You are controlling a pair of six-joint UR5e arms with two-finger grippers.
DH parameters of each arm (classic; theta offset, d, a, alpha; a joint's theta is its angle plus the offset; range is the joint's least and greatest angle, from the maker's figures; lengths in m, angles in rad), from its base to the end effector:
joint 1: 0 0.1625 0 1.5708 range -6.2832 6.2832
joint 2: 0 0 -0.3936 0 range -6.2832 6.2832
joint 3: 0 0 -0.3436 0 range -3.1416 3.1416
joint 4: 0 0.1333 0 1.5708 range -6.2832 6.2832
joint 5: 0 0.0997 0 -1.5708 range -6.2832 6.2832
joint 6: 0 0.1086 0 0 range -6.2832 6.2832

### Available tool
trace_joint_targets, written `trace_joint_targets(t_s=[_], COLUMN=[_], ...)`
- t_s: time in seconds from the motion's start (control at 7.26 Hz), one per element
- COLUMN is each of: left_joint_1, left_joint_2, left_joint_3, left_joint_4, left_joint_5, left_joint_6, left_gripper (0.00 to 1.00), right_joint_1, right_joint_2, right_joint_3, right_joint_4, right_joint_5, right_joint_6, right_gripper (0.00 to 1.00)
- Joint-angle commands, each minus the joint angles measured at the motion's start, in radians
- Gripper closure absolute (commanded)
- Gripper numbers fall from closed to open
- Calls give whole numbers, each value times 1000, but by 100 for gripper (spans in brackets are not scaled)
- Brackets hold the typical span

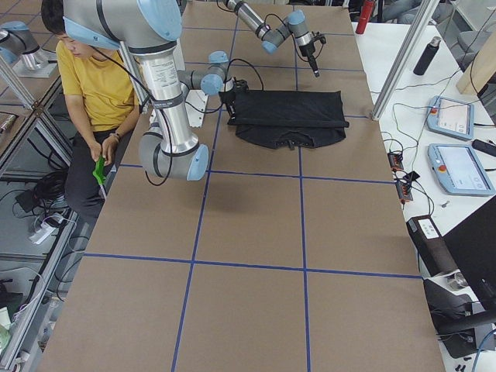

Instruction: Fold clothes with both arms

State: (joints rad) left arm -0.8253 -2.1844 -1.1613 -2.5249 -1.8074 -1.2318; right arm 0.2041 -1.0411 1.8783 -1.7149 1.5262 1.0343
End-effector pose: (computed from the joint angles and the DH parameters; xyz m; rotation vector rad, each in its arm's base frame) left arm 0.3955 -0.5873 0.3657 0.4602 1.0814 -0.2923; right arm -0.5350 -0.2518 0.2667 0.2919 -0.6331 -0.3034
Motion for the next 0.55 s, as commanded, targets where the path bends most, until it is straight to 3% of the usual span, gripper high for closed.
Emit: trace_joint_targets(t_s=[0.0, 0.41], left_joint_1=[0, 0], left_joint_2=[1, 0], left_joint_3=[0, 0], left_joint_4=[0, 2], left_joint_5=[0, 0], left_joint_6=[0, -6], left_gripper=[33, 33], right_joint_1=[38, 48], right_joint_2=[0, -80], right_joint_3=[13, 58], right_joint_4=[1, -8], right_joint_5=[61, 74], right_joint_6=[-10, 80], right_gripper=[100, 100])
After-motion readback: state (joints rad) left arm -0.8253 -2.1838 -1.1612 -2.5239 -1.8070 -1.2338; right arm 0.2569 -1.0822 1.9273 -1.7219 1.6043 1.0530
